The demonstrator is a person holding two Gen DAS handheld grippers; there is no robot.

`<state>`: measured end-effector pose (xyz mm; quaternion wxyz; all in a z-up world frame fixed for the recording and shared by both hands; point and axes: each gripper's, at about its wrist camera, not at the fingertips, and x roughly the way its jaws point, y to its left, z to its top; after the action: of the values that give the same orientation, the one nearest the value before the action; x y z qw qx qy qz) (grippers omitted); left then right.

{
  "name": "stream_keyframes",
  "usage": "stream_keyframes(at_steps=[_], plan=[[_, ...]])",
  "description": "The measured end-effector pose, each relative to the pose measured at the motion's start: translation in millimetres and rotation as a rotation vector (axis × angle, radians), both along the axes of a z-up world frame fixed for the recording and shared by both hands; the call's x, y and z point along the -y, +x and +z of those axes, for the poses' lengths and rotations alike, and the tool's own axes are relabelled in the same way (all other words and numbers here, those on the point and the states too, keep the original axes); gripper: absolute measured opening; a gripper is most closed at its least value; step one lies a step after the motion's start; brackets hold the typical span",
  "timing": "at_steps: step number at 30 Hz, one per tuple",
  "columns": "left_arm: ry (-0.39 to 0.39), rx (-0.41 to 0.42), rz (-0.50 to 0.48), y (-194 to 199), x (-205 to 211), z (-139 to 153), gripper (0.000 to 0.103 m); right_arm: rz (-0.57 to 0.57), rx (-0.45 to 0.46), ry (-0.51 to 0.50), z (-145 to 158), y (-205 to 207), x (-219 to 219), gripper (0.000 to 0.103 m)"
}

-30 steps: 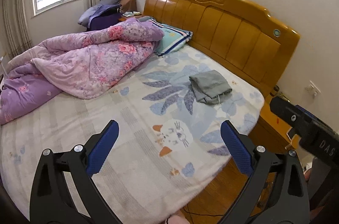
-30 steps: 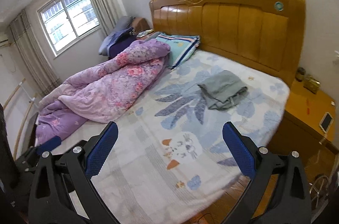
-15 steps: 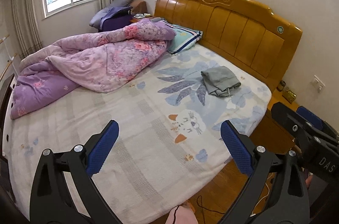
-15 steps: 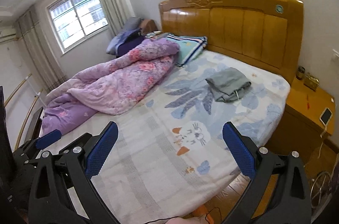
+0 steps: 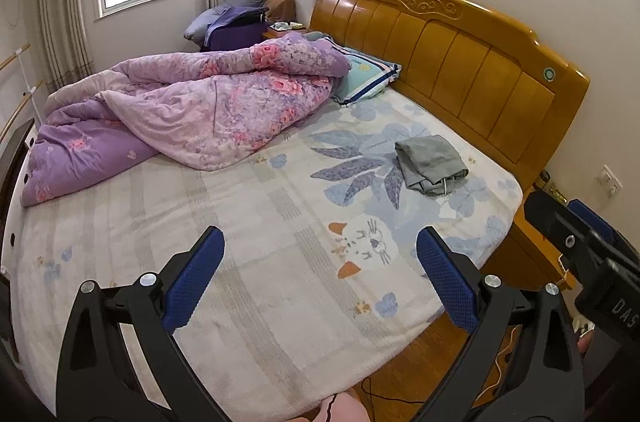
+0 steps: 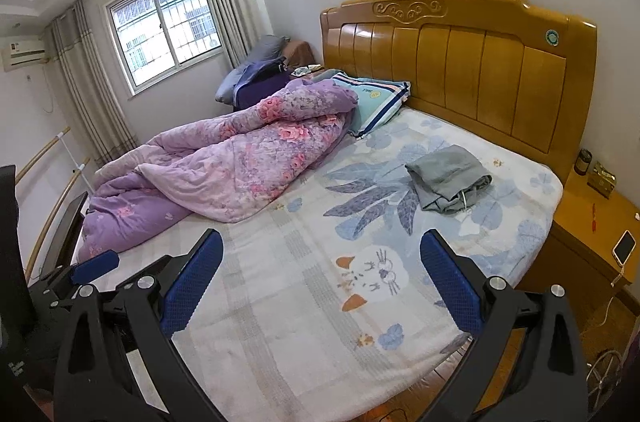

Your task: Fold large clothes

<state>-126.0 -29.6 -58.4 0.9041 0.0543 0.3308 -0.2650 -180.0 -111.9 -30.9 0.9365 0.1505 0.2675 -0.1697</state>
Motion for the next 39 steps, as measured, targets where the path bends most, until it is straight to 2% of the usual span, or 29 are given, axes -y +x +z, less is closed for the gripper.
stream_keyframes(at_steps=[19, 27, 39], plan=[[-0.014, -0.003, -0.014, 27.4, 1.6, -3.5, 0.098, -0.007, -0.022, -0.008, -14.5, 24.3, 4.0, 0.095], [-0.075, -0.046, -0.022, 36.2, -8.4, -6.0, 0.098, -0.041, -0.050, 0.027, -23.9, 23.5, 4.1, 0.095], [-0.039, -0.041, 0.007, 35.8, -5.0, -8.8, 0.098, -0.043, -0.074, 0.014, -25.3, 19.3, -3.0, 0.095]])
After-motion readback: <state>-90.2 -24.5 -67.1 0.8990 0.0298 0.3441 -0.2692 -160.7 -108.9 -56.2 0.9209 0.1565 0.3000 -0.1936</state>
